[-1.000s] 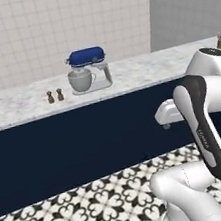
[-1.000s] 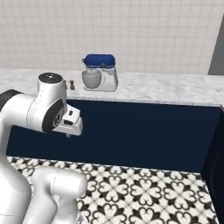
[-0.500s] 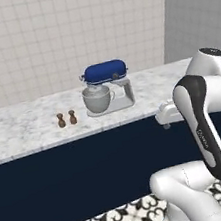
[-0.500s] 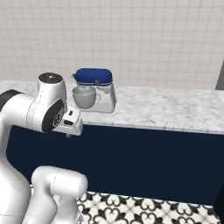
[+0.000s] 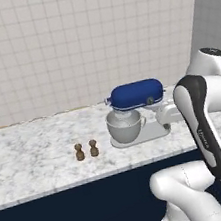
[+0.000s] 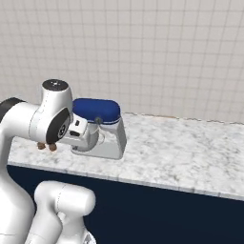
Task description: Navigate to the stand mixer.
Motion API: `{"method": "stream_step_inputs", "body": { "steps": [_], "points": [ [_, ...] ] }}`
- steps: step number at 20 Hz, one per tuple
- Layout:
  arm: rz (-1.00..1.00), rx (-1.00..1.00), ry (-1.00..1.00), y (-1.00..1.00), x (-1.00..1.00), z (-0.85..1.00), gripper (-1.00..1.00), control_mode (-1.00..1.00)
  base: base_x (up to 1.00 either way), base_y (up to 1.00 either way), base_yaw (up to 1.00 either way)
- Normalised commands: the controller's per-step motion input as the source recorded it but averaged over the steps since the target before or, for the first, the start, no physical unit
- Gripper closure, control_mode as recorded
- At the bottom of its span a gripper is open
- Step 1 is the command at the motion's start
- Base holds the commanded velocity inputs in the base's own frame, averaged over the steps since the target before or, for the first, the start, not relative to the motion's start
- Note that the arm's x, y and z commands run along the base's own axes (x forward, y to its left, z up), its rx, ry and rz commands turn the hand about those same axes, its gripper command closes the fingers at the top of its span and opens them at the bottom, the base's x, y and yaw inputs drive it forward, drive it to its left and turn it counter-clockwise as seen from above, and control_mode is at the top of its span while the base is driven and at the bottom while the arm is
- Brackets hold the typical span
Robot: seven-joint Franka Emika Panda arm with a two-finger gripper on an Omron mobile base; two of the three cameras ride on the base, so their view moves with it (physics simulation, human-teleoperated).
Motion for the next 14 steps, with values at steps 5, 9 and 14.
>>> {"method": "stream_step_inputs", "body": {
  "steps": [5,9,14],
  "points": [
    [0.0,0.0,0.0,0.0,0.0,0.0,-1.0,1.0,0.07,0.0,-0.01],
    [0.0,0.0,0.0,0.0,0.0,0.0,-1.0,1.0,0.0,0.0,0.0],
    [0.0,0.0,0.0,0.0,0.0,0.0,-1.0,1.0,0.0,0.0,0.0]
  ]
}}
